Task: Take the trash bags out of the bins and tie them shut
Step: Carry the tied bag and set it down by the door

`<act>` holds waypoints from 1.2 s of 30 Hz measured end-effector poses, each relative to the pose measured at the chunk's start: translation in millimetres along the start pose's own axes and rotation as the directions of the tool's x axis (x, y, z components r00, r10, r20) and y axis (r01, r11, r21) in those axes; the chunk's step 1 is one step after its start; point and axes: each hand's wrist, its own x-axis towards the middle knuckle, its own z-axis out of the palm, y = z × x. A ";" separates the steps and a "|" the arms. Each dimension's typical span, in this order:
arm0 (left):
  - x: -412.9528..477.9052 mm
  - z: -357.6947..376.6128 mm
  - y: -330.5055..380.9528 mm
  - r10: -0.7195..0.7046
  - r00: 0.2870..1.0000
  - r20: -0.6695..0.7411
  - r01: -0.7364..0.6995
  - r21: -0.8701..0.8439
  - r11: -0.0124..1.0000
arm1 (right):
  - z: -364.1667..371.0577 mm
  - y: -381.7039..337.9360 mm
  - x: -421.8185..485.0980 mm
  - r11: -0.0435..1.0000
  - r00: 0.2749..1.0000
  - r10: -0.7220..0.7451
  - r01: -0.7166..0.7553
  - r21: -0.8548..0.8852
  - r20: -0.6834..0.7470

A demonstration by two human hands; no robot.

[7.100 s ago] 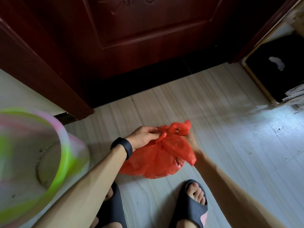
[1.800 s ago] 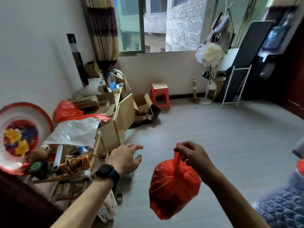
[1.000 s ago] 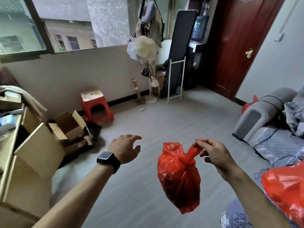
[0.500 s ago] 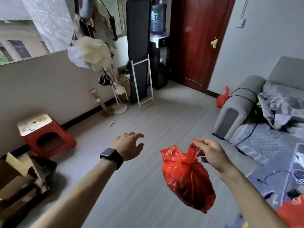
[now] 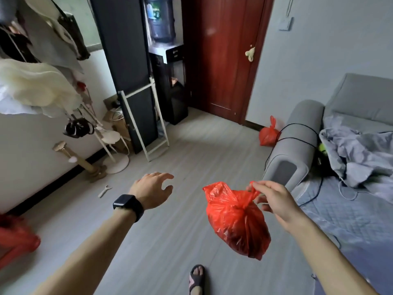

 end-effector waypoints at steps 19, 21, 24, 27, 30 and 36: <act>561.4 -2.3 124.4 0.180 0.961 0.208 -0.181 -0.015 0.983 | -85.4 -95.2 475.1 0.958 0.940 0.251 -0.207 0.199 -0.233; 606.2 -3.6 131.6 0.153 0.958 0.242 -0.155 -0.012 0.988 | -96.1 -98.4 520.2 0.944 0.927 0.300 -0.254 0.213 -0.225; 691.9 -13.0 141.5 0.118 0.956 0.270 -0.120 -0.012 0.993 | -116.3 -117.0 601.7 0.935 0.913 0.339 -0.301 0.189 -0.226; 758.7 -18.9 149.9 0.119 0.953 0.278 -0.116 -0.029 0.993 | -132.1 -137.7 672.3 0.935 0.911 0.347 -0.315 0.164 -0.224; 841.5 -22.7 159.8 0.132 0.946 0.295 -0.126 -0.039 0.991 | -146.4 -157.4 753.1 0.935 0.910 0.348 -0.319 0.156 -0.224; 1016.5 -16.0 178.8 0.191 0.913 0.360 -0.188 -0.043 0.981 | -164.4 -175.9 908.5 0.914 0.875 0.396 -0.345 0.214 -0.279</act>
